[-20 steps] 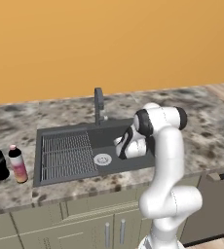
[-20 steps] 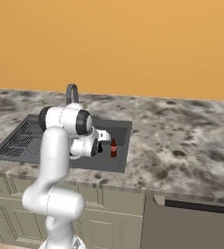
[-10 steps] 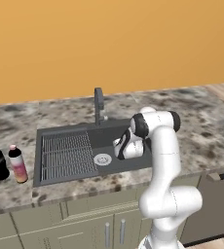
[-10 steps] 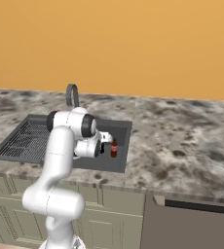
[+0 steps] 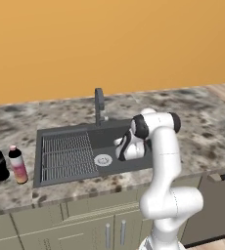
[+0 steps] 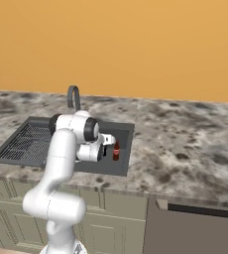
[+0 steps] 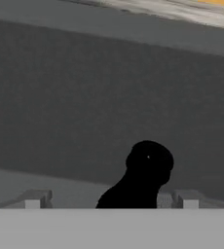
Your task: Place the large bottle from the dining counter next to the other large bottle outside the sink, and place the small bottle from the dining counter next to the other small bottle inside the sink.
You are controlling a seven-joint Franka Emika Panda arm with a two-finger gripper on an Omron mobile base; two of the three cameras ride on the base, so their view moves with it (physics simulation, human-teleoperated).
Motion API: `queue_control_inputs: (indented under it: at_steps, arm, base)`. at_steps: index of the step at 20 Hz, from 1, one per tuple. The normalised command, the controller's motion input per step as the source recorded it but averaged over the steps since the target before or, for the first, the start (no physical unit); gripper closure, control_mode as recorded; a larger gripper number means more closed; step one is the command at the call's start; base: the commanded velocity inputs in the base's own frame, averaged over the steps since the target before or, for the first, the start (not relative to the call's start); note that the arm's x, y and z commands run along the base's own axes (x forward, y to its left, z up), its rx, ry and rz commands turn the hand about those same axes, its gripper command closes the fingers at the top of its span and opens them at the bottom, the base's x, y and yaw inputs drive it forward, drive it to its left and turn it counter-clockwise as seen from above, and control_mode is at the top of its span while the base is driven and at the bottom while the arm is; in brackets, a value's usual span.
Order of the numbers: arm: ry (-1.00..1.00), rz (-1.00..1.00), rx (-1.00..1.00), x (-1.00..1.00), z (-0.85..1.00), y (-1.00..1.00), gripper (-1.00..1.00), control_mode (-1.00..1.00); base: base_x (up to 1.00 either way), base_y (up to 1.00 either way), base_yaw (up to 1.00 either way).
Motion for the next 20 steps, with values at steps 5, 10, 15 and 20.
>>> queue_control_inputs:
  at_steps: [5,10,15,20]
  arm:
    - [-0.09,0.00,0.00,0.00,0.87,0.01,-1.00,-1.00]
    - [-0.03,0.00,0.00,0.00,0.67,0.00,-1.00,-1.00]
    - [0.00,0.00,0.00,0.00,0.69,0.00,-1.00,-1.00]
    - [0.00,-0.01,0.01,-0.11,0.85,0.00,-1.00,-1.00]
  base:
    - [0.00,0.00,0.00]
    - [0.00,0.00,0.00]
    - [0.00,0.00,0.00]
    - [0.00,0.00,0.00]
